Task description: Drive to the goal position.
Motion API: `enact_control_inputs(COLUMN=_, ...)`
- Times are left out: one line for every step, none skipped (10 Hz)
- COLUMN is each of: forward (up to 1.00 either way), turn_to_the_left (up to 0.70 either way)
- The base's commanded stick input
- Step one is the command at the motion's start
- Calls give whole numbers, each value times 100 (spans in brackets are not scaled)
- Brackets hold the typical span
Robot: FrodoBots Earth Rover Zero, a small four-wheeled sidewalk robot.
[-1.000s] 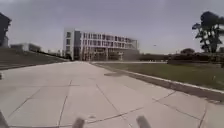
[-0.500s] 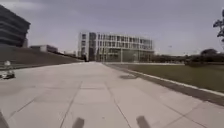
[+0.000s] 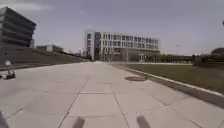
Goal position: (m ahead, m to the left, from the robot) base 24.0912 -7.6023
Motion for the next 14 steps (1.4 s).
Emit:
enact_control_inputs(forward=70, turn_to_the_left=0)
enact_control_inputs(forward=70, turn_to_the_left=0)
enact_control_inputs(forward=70, turn_to_the_left=16)
enact_control_inputs(forward=70, turn_to_the_left=27)
enact_control_inputs(forward=70, turn_to_the_left=27)
enact_control_inputs(forward=70, turn_to_the_left=27)
enact_control_inputs(forward=70, turn_to_the_left=27)
enact_control_inputs(forward=70, turn_to_the_left=18)
enact_control_inputs(forward=70, turn_to_the_left=0)
enact_control_inputs(forward=70, turn_to_the_left=0)
enact_control_inputs(forward=70, turn_to_the_left=0)
enact_control_inputs(forward=70, turn_to_the_left=0)
enact_control_inputs(forward=70, turn_to_the_left=0)
enact_control_inputs(forward=70, turn_to_the_left=0)
